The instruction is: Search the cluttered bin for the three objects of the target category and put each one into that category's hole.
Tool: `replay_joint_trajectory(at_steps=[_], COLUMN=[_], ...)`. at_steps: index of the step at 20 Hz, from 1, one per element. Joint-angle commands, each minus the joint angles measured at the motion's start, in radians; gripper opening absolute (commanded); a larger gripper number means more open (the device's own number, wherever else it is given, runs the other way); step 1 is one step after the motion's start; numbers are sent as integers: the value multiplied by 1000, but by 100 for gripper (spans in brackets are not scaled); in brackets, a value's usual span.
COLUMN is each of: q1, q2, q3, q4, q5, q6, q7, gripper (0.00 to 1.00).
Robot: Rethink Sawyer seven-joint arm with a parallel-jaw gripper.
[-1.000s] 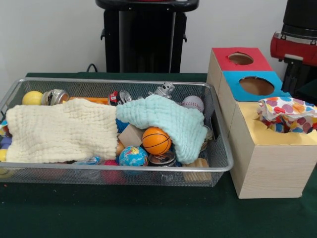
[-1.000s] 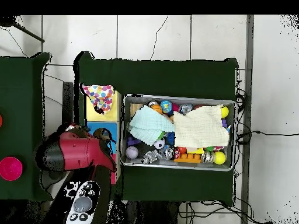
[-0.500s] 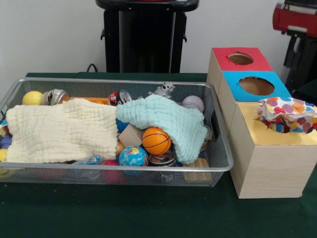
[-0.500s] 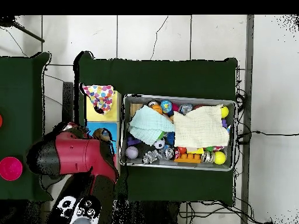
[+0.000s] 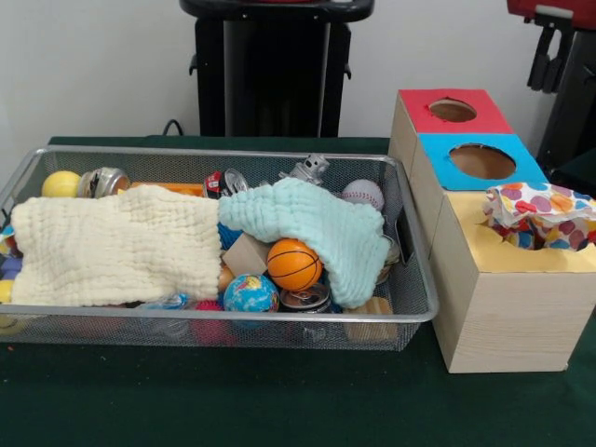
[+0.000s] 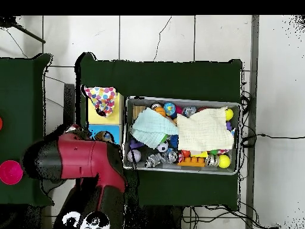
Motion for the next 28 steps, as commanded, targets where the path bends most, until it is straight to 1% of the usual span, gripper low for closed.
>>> replay_joint_trajectory(at_steps=[1, 10, 13, 18, 28], q1=[-85, -117, -116, -86, -67], q2=[96, 193, 222, 243, 281], q3=[42, 54, 57, 37, 24], q4=[-94, -231, -267, -342, -416], q5=[-16, -27, -23, -12, 2], q6=[128, 174, 183, 267, 307], q7=[86, 86, 99, 157, 200], gripper=[0, 0, 0, 0, 0])
